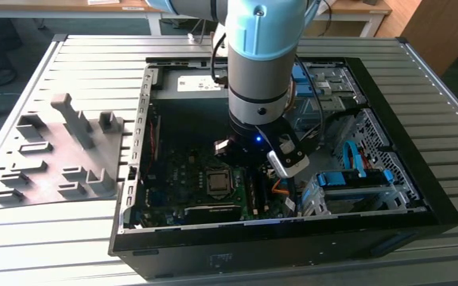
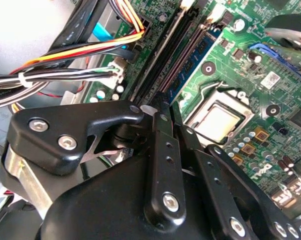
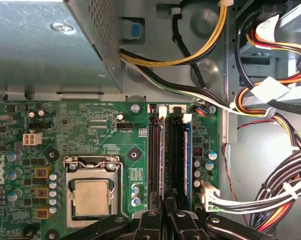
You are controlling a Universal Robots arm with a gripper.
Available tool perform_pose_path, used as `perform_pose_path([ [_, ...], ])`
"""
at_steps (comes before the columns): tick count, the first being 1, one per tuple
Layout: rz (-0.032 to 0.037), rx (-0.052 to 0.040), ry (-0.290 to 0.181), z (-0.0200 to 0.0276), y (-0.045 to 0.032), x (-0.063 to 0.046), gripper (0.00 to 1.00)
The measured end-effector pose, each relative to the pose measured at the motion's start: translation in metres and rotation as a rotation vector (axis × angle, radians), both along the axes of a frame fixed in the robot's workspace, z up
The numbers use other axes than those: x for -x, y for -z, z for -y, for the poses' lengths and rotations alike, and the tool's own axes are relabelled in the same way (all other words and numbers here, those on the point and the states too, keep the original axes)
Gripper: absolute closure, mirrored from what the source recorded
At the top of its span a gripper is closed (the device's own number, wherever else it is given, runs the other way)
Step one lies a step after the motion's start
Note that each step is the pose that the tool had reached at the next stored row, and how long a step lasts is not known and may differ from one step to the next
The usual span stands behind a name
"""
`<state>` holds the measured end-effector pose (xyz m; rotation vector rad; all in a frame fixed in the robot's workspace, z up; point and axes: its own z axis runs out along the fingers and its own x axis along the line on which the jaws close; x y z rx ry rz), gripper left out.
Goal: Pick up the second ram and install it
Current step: 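Insert the second ram into the second slot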
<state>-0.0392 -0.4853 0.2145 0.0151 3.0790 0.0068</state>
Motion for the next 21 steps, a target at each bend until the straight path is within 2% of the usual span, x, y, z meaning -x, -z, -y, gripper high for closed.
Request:
perform_pose_path([
  [14, 0.0, 0.001, -0.001, -0.0005, -0.0021, -0.0001, 0.86],
  [21, -0.0039, 0.0015, -0.004, -0.0004, -0.0018, -0.0016, 0.86],
])
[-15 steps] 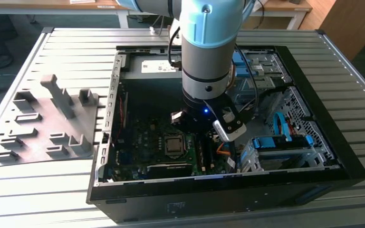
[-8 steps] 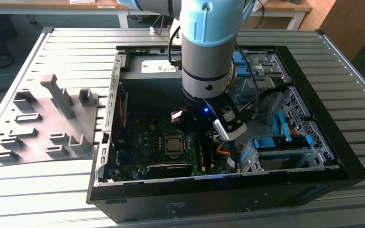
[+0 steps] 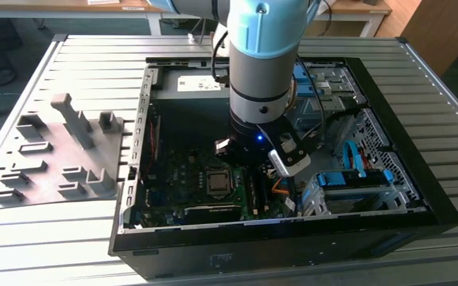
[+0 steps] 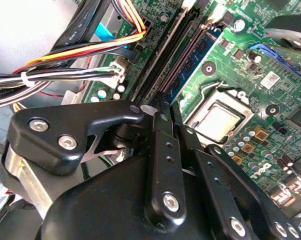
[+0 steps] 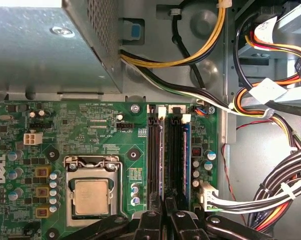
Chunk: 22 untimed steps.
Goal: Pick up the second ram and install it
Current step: 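Insert the second ram into the second slot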
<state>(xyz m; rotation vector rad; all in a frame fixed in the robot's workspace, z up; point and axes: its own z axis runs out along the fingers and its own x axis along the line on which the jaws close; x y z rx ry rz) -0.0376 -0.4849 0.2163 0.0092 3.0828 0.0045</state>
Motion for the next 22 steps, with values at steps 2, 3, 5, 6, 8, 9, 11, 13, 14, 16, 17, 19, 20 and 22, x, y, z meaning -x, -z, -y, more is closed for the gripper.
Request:
perform_pose_path([
  [2, -0.0004, -0.0005, -0.002, 0.0, 0.0009, 0.0, 0.86],
  [3, -0.0009, -0.0004, -0.004, -0.0001, 0.0016, 0.0, 0.86],
  [5, -0.0015, -0.0001, -0.006, 0.0, 0.0025, -0.001, 0.86],
  [6, -0.0017, -0.0001, -0.007, 0.0, 0.003, -0.001, 0.86],
  [8, -0.0017, 0.0, -0.007, 0.0, 0.0039, -0.001, 0.86],
  [9, -0.0017, -0.0001, -0.007, 0.0, 0.0044, -0.001, 0.86],
  [11, -0.0016, -0.0002, -0.007, 0.0, 0.0056, -0.001, 0.86],
  [13, -0.0016, -0.0004, -0.007, -0.0001, 0.0073, -0.001, 0.86],
  [14, -0.0016, -0.0003, -0.007, -0.0001, 0.0081, -0.001, 0.86],
  [16, -0.0017, -0.0002, -0.007, 0.0, 0.0094, -0.001, 0.86],
  [17, -0.0017, -0.0002, -0.007, 0.0, 0.0098, -0.001, 0.86],
  [19, -0.0017, -0.001, -0.007, 0.0, 0.0106, -0.001, 0.86],
  [20, -0.0017, -0.0011, -0.007, 0.0, 0.011, -0.001, 0.86],
  [22, -0.0017, -0.0012, -0.007, 0.0, 0.0111, -0.001, 0.86],
])
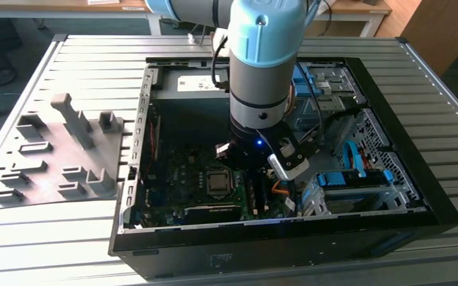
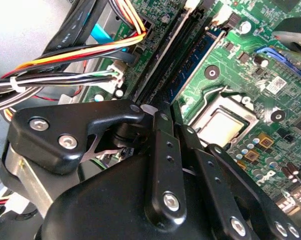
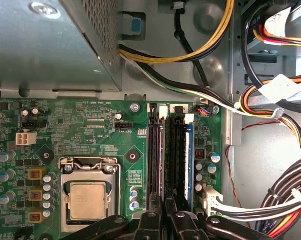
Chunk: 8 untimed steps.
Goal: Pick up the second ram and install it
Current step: 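Insert the second ram into the second slot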
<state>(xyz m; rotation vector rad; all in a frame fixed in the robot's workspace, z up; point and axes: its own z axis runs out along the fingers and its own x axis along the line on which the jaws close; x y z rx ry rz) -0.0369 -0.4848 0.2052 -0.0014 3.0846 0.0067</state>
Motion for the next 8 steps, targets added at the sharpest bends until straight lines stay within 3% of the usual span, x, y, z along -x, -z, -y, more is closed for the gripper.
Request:
perform_pose_path([
  [6, 0.0005, -0.0018, 0.0, -0.0002, 0.001, 0.0, 0.85],
  [7, 0.0, 0.0001, 0.0, 0.0, -0.0047, 0.0, 0.79],
  [8, 0.0001, -0.0002, 0.0, 0.0, -0.0158, 0.0, 0.79],
])
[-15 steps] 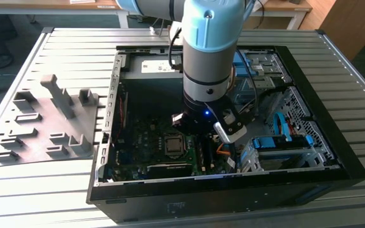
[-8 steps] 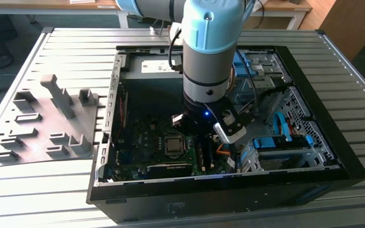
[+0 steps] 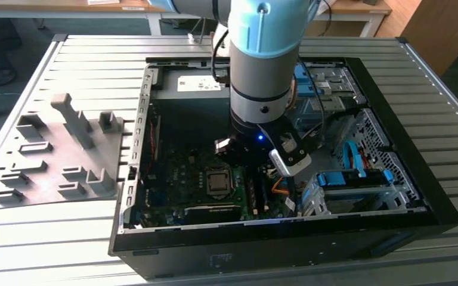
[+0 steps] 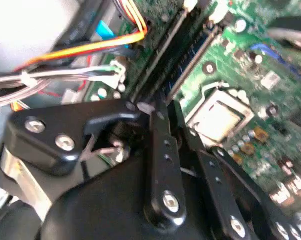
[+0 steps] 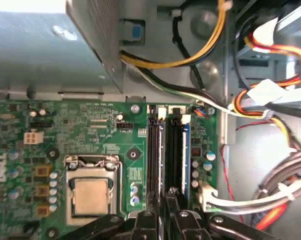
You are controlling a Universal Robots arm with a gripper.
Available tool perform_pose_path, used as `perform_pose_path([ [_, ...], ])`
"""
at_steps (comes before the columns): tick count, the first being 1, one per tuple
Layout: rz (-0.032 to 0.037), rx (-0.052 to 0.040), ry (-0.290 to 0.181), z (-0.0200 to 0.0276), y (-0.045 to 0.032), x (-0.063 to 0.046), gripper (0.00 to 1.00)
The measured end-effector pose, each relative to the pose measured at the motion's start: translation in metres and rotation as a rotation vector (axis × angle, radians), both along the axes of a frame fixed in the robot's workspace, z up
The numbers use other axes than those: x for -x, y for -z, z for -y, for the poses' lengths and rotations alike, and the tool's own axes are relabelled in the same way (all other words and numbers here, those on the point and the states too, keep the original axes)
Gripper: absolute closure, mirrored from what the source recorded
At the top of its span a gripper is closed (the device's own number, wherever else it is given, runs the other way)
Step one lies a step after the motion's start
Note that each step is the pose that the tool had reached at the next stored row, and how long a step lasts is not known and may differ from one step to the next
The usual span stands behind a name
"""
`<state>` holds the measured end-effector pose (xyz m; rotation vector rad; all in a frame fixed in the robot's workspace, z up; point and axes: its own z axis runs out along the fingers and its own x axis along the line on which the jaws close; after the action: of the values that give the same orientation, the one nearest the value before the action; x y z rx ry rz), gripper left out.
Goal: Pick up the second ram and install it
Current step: 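Insert the second ram into the second slot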
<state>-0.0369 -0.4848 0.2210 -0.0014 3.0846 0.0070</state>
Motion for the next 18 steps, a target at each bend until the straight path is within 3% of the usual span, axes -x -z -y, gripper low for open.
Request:
perform_pose_path([
  [4, 0.0001, -0.0002, 0.0, 0.0, -0.0182, 0.0, 0.79],
  [6, 0.0, -0.0001, 0.0, -0.0001, -0.0273, 0.0, 0.87],
  [10, 0.0, 0.0001, 0.0, -0.0004, -0.0449, 0.0, 0.9],
  [18, 0.0, -0.0001, 0.0, -0.0004, -0.0481, 0.0, 0.9],
])
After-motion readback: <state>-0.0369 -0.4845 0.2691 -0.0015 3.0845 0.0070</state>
